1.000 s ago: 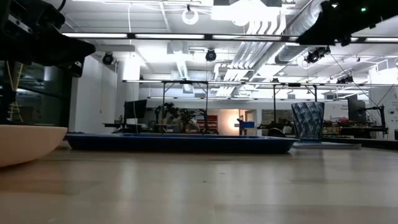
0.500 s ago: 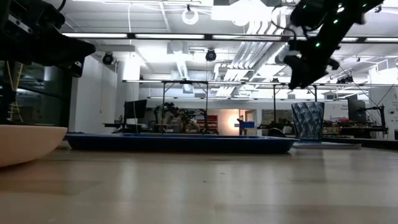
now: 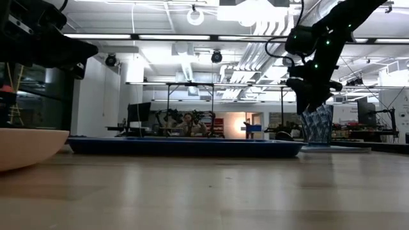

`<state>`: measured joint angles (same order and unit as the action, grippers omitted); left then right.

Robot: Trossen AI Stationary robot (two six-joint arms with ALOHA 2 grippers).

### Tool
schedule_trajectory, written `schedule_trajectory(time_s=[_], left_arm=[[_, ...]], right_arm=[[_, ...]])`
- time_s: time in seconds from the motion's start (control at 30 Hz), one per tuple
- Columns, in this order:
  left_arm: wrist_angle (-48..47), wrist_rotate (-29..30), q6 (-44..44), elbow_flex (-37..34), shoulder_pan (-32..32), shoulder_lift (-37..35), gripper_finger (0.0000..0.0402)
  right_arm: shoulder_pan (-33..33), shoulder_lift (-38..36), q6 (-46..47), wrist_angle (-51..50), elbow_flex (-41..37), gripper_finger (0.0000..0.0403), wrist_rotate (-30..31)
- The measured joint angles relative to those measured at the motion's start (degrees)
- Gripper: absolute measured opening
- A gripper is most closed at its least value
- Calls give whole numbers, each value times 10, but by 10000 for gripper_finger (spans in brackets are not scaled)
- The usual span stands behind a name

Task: Pick and place plate/cup/fork/spoon on tray
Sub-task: Put the blue cup on the blue serving tray

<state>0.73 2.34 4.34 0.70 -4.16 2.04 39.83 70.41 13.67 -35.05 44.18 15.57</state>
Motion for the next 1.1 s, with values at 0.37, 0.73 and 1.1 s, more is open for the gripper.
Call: schedule_trajectory(time_s=[0.37,0.73,1.1], left_arm=[[0,0,0,0,0,0,0],[0,0,0,0,0,0,0],[0,0,0,0,0,0,0]], right_arm=[[0,23,-34,-3,0,152,19],[-40,22,-99,-29,78,13,38],[-179,96,-155,14,188,4,-22]])
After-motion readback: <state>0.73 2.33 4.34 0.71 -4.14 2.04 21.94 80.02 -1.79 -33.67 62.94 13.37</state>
